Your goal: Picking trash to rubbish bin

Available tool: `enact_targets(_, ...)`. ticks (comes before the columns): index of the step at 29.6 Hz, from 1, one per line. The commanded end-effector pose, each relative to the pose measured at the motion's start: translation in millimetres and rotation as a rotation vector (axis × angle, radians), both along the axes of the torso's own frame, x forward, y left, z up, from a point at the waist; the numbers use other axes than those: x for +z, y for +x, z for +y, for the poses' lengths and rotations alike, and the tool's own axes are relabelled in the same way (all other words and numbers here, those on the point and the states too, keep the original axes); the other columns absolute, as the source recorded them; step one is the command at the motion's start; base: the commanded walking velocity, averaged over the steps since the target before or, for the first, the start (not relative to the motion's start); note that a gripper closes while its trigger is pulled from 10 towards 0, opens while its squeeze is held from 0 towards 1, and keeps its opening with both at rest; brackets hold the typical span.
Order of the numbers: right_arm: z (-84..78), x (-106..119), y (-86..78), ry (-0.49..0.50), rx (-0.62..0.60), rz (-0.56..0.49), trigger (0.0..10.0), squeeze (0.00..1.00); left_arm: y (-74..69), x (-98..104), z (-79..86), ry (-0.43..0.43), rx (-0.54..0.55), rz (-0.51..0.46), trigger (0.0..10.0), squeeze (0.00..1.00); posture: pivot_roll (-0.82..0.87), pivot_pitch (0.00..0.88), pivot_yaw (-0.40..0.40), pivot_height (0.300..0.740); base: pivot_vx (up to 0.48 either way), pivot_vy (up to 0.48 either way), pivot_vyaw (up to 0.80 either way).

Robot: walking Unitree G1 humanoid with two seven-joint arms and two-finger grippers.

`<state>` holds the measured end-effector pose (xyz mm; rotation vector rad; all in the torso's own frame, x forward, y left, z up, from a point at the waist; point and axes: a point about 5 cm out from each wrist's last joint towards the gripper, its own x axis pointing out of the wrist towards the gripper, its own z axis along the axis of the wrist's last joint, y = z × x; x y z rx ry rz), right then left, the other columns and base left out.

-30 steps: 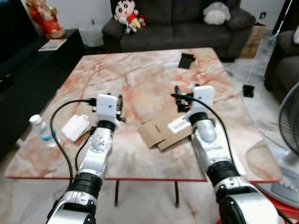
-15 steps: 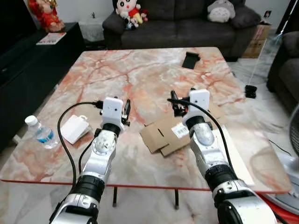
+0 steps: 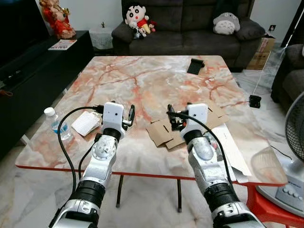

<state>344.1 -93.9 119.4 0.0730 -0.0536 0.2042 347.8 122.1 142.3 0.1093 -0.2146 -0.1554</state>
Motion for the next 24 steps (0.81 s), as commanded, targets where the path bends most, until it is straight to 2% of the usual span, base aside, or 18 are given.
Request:
enact_targets(1,3.1,3,-2.4,0.030,0.003,0.013,10.0,0.00,-2.2,-3,1.0,-0.013,-0.001,0.010,10.0,1.00,0.06,0.029,0.043,0.740,0.000,0.000,0.00)
enact_targets(11,2.1,-13,-10.0,0.167,-0.079,0.223,10.0,0.00,-4.1,-6,0.1,-0.012,-0.011,0.016,10.0,1.00,0.06,0.034,0.041,0.740,0.000,0.000,0.00)
enact_targets(17,1.4,-20,-15.3,0.256,-0.092,0.303,10.0,0.00,-5.8,-7,-1.0,-0.008,-0.014,0.017,10.0,1.00,0.06,0.038,0.039,0.740,0.000,0.000,0.00)
enact_targets(24,4.6,-23,-17.7,0.297,-0.082,0.355,10.0,0.00,-6.6,-7,0.0,0.005,-0.011,0.019,10.0,1.00,0.07,0.046,0.037,0.740,0.000,0.000,0.00)
